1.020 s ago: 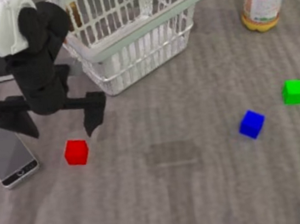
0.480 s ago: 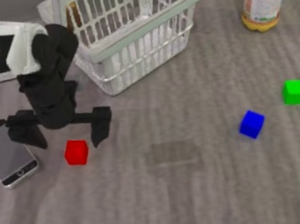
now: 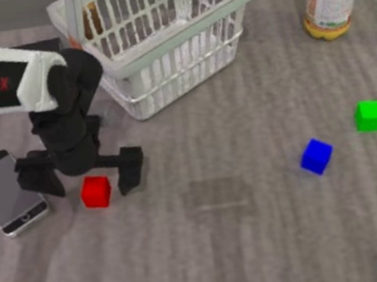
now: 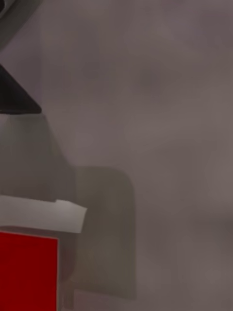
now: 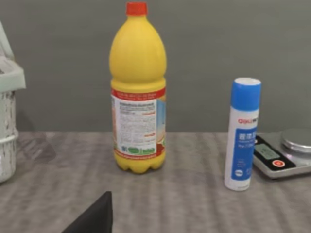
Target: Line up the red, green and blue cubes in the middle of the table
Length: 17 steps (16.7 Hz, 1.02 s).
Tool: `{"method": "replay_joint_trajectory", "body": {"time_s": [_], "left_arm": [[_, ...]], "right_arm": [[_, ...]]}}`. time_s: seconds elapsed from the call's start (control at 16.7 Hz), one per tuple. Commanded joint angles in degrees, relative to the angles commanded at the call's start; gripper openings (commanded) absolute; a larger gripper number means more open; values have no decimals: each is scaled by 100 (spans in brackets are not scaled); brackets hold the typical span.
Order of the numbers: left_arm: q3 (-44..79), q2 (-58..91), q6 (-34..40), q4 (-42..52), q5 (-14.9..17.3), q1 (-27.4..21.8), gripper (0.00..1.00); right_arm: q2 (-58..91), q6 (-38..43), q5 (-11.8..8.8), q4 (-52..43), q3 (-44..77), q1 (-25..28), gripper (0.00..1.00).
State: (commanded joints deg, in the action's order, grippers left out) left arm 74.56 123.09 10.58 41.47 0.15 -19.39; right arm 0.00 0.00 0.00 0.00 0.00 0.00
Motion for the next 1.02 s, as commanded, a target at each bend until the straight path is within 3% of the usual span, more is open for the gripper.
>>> {"method": "replay_joint_trajectory", "body": {"time_s": [0.78,1.02], "left_arm": [[0,0,0,0,0,0,2],[0,0,0,0,0,0,0]], "right_arm": [[0,0,0,0,0,0,100],[0,0,0,0,0,0,100]]}}
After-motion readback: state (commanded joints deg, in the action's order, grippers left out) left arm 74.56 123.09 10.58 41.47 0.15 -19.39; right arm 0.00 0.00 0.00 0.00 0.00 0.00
